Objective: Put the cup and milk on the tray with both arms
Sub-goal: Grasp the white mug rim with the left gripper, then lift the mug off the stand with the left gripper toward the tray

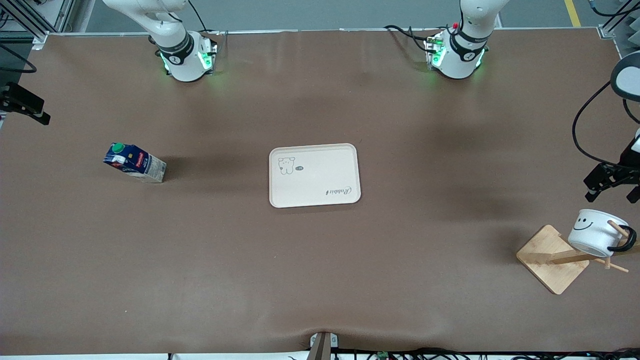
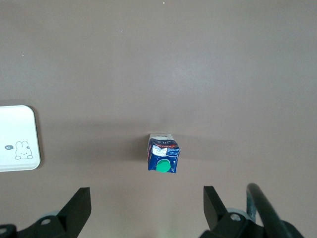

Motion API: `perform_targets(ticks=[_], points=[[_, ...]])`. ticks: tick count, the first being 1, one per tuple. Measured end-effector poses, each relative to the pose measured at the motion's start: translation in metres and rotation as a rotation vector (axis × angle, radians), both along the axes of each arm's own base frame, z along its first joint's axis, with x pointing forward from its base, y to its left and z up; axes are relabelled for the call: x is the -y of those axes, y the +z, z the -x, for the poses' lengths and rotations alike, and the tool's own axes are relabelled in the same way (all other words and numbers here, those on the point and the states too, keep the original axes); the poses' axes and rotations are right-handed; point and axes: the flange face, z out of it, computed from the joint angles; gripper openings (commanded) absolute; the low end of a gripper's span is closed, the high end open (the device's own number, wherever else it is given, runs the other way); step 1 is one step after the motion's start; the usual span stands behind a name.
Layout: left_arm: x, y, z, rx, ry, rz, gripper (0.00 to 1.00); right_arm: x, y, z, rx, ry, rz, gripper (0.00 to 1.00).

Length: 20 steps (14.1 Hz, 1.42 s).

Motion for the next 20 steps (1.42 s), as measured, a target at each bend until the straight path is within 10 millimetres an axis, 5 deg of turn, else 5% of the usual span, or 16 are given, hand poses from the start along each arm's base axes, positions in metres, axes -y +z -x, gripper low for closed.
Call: perform_targets(ticks=[3,5,12,20], points=[[0.0,-0.018,-0.007,0.008,-0.007,0.012,0.46,0.0,0.0,0.0,0.0,0.0,0.0,1.0],[0.003,-0.022,-0.009,0.007,-0.016,0.016,0.02,0.0,0.0,0.0,0.0,0.0,0.0,1.0],[0.038,-0.02,-0.017,0.014,-0.078,0.022,0.0,0.0,0.0,0.0,0.0,0.0,0.0,1.0],[0.093,0.016,-0.013,-0.023,-0.147,0.014,0.0,0.001,0.0,0.0,-0.001,-0.002,0.0,1.0]])
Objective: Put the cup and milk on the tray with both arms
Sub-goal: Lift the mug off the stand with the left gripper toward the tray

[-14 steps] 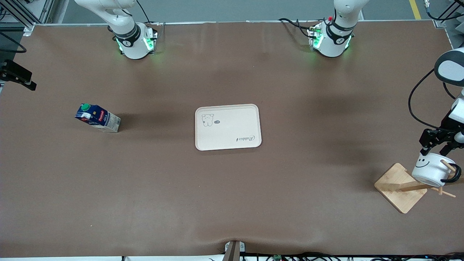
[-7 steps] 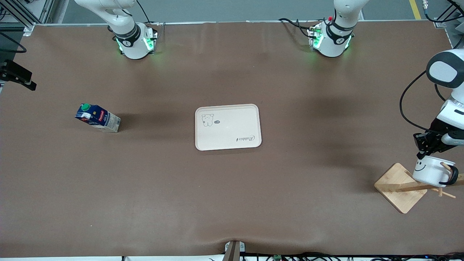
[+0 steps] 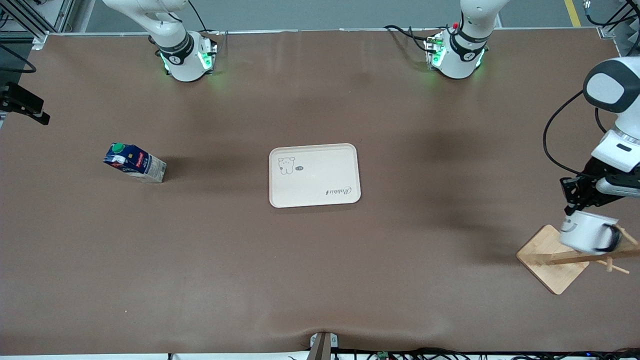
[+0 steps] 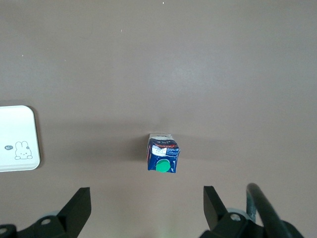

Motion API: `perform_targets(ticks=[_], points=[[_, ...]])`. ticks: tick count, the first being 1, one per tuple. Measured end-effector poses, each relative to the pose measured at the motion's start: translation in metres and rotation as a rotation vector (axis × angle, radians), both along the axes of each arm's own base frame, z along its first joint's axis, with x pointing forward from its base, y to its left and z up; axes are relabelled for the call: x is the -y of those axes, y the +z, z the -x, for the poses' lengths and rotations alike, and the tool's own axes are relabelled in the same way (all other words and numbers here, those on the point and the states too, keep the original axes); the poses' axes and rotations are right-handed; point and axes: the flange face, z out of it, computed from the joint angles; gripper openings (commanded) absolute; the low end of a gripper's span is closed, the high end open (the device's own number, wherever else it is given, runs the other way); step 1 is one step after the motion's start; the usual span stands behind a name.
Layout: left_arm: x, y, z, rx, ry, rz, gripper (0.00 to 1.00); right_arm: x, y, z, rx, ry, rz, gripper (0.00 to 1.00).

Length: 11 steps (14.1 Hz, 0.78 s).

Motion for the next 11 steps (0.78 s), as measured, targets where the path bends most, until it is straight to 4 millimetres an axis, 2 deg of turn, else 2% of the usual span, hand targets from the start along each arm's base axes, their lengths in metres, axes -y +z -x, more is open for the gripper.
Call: perform_targets(ticks=[3,5,7,11], points=[[0.052,0.025,0.009,-0.049,0.018,0.023,0.0,0.003,-0.001,0.002,-0.011,-0.007,-0.001,1.0],[0.087,0.033,0.016,-0.089,0.054,0.047,0.0,0.005,-0.002,0.003,-0.024,-0.01,-0.002,1.0],[0.125,0.033,0.022,-0.136,0.106,0.088,0.0,0.006,-0.006,0.003,-0.042,-0.012,-0.002,1.0],[0.214,0.019,0.038,-0.215,0.232,0.188,0.0,0.007,-0.011,0.0,-0.055,-0.015,-0.003,1.0]])
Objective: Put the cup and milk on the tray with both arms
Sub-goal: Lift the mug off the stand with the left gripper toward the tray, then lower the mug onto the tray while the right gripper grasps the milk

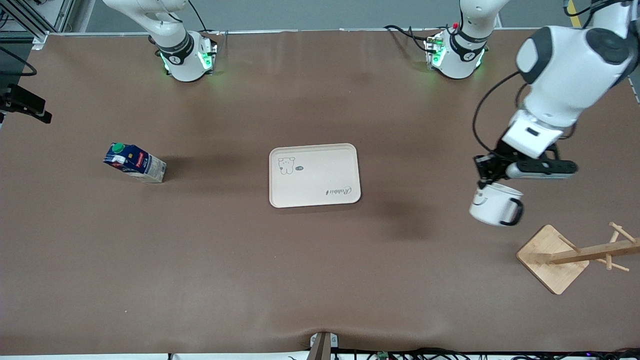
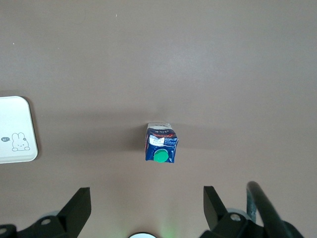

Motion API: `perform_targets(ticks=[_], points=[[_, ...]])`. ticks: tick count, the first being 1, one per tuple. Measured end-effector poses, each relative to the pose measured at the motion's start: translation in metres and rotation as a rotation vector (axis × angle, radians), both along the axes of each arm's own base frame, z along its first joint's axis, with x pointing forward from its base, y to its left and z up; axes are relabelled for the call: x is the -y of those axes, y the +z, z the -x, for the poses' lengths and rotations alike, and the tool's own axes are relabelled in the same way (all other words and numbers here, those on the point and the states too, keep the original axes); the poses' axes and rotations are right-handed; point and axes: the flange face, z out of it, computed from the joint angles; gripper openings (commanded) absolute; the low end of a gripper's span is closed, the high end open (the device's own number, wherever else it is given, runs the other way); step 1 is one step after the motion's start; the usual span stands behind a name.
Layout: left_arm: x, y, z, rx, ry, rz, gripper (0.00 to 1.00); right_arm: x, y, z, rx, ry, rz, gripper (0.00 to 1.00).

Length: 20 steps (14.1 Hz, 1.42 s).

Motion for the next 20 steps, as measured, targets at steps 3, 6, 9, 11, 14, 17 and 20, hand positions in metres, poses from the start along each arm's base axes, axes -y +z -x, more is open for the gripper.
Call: perform_targets(ticks=[3,6,9,11,14,17,20], points=[[0.053,-0.012,0.015,-0.052,0.06,0.04,0.0,0.0,-0.003,-0.002,-0.008,-0.001,-0.001,1.0],[0.108,-0.028,0.035,-0.135,0.086,0.095,0.0,-0.001,-0.025,-0.013,-0.052,0.003,-0.003,1.0],[0.172,-0.038,0.062,-0.207,0.101,0.134,0.0,-0.007,-0.065,-0.033,-0.124,0.015,-0.008,1.0],[0.212,-0.047,0.079,-0.251,0.09,0.124,0.0,-0.011,-0.091,-0.045,-0.167,0.024,-0.01,1.0],[0.283,-0.07,0.096,-0.331,0.141,0.055,0.0,-0.011,-0.111,-0.052,-0.206,0.038,-0.02,1.0],[0.357,-0.126,0.113,-0.395,0.201,-0.089,0.0,-0.008,-0.112,-0.051,-0.215,0.075,-0.029,1.0],[0.397,-0.18,0.139,-0.406,0.2,-0.184,0.0,-0.007,-0.121,-0.049,-0.238,0.082,-0.033,1.0]])
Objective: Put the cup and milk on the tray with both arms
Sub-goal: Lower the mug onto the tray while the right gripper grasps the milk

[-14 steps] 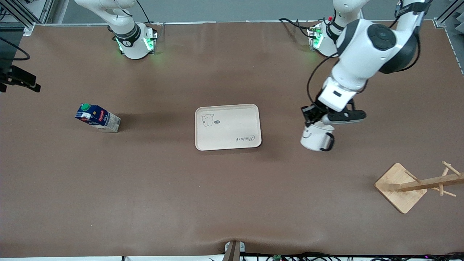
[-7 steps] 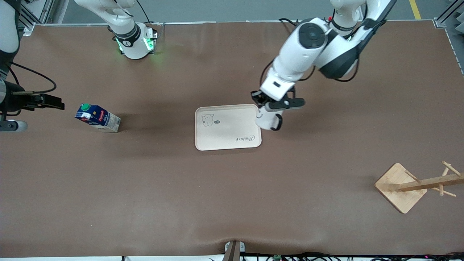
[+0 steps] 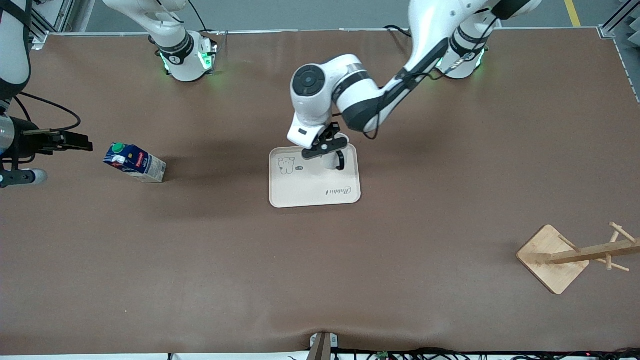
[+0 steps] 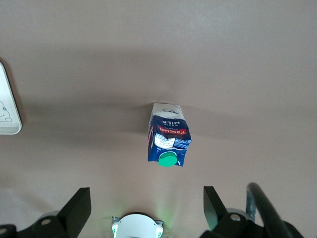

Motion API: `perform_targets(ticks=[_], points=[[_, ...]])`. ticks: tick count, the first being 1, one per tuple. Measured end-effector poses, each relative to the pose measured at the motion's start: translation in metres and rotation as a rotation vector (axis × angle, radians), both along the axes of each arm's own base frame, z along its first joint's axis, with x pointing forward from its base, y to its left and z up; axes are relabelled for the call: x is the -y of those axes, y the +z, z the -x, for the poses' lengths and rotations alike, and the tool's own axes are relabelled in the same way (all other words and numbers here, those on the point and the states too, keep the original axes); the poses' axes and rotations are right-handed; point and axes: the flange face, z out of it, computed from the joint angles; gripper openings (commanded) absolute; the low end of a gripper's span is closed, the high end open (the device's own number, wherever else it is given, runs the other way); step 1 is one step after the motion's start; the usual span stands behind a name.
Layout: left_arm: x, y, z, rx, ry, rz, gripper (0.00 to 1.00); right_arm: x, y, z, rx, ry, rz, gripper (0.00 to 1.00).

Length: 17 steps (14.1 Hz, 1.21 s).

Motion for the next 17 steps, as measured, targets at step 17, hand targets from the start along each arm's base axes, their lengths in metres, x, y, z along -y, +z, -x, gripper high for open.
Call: perform_targets(ticks=[17], points=[[-0.044,-0.057,-0.031,-0.315,-0.075,0.059,0.0,0.035,-0.115,0.065,0.023,0.045,-0.039,1.0]])
